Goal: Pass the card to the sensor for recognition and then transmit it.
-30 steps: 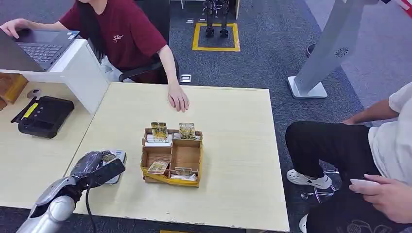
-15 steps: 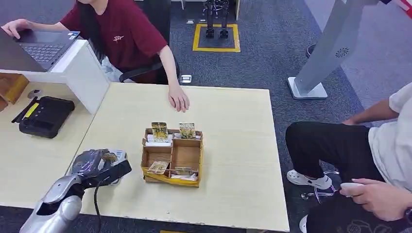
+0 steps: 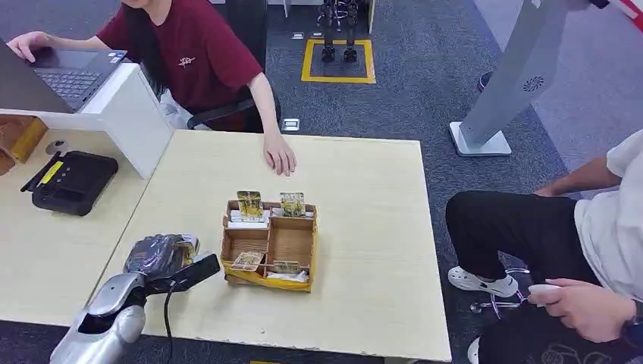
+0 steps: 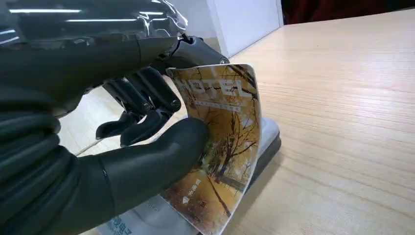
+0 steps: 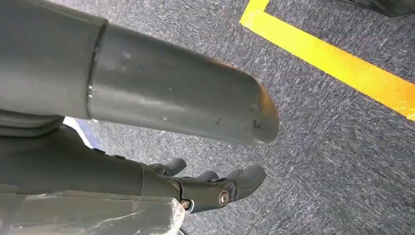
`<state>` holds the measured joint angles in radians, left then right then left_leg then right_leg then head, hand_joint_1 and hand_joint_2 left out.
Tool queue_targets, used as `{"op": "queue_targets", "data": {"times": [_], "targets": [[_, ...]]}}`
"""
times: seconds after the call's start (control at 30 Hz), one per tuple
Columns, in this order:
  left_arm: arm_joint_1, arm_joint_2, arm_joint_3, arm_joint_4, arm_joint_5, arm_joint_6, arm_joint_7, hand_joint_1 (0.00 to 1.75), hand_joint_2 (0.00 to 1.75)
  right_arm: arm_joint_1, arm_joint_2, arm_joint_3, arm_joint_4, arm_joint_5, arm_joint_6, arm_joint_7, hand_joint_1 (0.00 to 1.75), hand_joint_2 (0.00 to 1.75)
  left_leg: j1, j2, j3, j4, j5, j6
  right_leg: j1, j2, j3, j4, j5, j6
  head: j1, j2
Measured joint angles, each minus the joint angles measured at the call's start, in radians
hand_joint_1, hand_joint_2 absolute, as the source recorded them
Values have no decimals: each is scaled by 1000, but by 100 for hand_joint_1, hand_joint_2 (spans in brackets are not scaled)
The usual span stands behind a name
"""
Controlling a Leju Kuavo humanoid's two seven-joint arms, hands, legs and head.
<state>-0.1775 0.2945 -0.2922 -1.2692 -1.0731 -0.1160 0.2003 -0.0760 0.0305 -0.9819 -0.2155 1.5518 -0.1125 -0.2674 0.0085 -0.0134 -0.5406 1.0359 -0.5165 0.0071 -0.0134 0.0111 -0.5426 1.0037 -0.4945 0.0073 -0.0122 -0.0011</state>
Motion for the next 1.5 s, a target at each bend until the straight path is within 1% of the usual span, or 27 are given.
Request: {"op": "queue_targets", "data": {"times": [0.2,0.43,0.47,0.53,0.57,0.6,0.67,0.7,0.73,0.77,0.8,0.87,0.9,0.97,1.03,1.13,1.23,1.37,1.5], "targets": [[-1,-12,0,7,-3,0,0,175,175,0,0,2,0,0,0,0,0,0,0,0,2,0,0,0,0,0,2,0,0,0,0,0],[-1,-16,0,7,-4,0,0,175,175,-1,0,5,0,0,0,0,0,0,0,0,2,-1,0,0,0,0,2,0,0,0,0,0],[-1,-18,0,7,4,0,-7,175,175,-1,0,6,0,-2,0,0,0,0,0,-1,3,-1,0,0,0,0,3,0,0,0,0,0],[-1,-21,2,7,39,2,-37,175,175,-1,0,6,0,-3,0,0,0,0,0,-1,3,-1,0,0,0,-1,3,0,0,0,0,0],[-2,-23,6,7,78,1,-63,175,175,-2,0,6,0,-4,0,0,0,0,0,-1,3,-1,1,0,0,-1,3,0,0,0,0,0],[-1,-26,10,5,138,2,-106,175,175,-2,0,6,0,-5,0,-1,0,0,0,-1,3,-1,1,0,0,-1,3,0,0,0,0,0],[20,-43,31,-8,317,6,-225,175,175,-1,0,7,0,-6,0,-9,0,0,0,1,2,0,1,0,0,1,0,0,0,0,0,0],[36,-59,45,-23,409,16,-273,175,175,0,0,7,0,-8,-1,-13,0,0,0,2,0,1,2,0,0,2,-2,0,1,-1,-2,0],[43,-90,65,-50,492,35,-310,175,175,3,0,7,0,-12,-2,-18,0,0,0,0,-3,1,3,2,0,1,-5,0,2,0,-2,0],[43,-114,84,-77,550,74,-333,175,175,3,0,7,0,-14,-4,-20,0,0,0,-2,-6,1,4,2,0,-1,-6,0,2,0,-1,0],[41,-149,99,-104,589,133,-347,175,175,2,0,8,0,-14,-8,-25,0,0,0,-3,-7,1,4,2,0,-2,-6,0,2,0,0,0],[31,-197,124,-139,625,232,-356,175,175,0,3,10,0,-14,-16,-27,0,0,0,-2,-7,1,4,2,0,-2,-6,0,2,1,0,0],[24,-217,132,-152,645,269,-360,175,175,0,5,12,0,-14,-17,-26,0,0,0,-2,-7,1,3,2,0,-1,-7,0,2,1,0,0],[10,-243,151,-168,696,316,-381,175,175,0,7,17,0,-14,-17,-21,0,0,0,-2,-8,1,3,2,0,-2,-8,0,2,1,0,0],[-7,-258,167,-176,756,336,-413,175,175,-2,9,21,1,-13,-17,-16,0,0,0,-2,-9,1,3,2,0,-2,-8,0,2,1,0,0],[-25,-264,182,-182,796,337,-428,175,175,-5,11,23,1,-14,-18,-11,0,0,0,-2,-8,1,3,2,0,-2,-8,0,2,1,0,0],[-30,-266,193,-186,801,344,-432,175,175,-5,13,23,1,-14,-18,-10,0,0,0,-2,-8,1,3,2,0,-2,-9,0,2,0,0,0],[-44,-267,209,-185,805,374,-427,175,175,-4,13,25,2,-14,-18,-3,0,0,0,-2,-9,1,3,2,0,-1,-9,0,2,0,0,0],[-70,-267,211,-172,759,411,-422,175,175,-6,15,29,3,-14,-18,-6,0,0,0,-2,-9,1,3,2,0,-1,-9,0,2,1,0,0]]}}
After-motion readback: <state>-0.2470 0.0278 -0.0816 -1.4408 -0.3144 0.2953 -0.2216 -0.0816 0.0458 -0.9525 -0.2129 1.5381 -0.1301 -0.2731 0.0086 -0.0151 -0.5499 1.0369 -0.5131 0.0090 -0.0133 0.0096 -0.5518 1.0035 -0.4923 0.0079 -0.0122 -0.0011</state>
